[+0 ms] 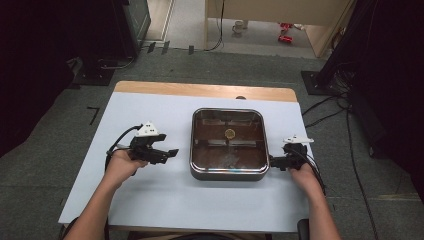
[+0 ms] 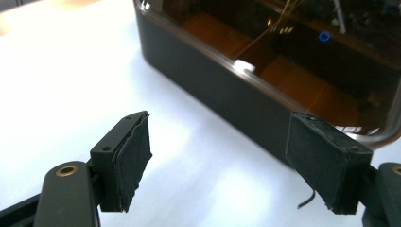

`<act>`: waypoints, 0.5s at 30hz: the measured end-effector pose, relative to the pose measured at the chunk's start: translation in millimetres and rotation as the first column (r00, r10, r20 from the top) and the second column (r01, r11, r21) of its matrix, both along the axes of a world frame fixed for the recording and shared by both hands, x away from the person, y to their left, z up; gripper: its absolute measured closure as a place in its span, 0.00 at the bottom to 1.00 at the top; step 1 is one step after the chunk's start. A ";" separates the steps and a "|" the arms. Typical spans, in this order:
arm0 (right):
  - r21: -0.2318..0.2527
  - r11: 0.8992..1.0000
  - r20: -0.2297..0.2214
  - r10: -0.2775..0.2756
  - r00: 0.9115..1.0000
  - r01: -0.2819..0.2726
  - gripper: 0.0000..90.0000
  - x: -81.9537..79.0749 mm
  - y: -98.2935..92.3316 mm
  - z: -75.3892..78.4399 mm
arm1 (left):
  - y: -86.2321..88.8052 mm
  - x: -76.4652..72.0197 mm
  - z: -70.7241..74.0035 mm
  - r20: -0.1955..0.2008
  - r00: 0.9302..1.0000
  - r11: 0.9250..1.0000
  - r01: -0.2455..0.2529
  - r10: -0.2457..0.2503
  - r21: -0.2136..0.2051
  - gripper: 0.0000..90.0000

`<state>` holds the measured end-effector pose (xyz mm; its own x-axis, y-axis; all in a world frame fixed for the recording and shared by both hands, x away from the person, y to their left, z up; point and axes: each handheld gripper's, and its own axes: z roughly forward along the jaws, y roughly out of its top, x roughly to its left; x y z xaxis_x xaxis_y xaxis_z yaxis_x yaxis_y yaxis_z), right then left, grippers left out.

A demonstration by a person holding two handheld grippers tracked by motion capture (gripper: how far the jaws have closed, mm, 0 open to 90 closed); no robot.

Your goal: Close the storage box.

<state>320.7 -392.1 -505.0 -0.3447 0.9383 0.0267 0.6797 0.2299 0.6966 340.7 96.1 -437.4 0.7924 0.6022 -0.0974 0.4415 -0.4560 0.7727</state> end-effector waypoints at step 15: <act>0.000 1.000 0.000 0.000 1.000 0.000 0.00 0.0 0.1 0.0 | 17.9 0.2 -29.5 -0.007 0.996 0.994 -0.088 0.089 0.064 0.25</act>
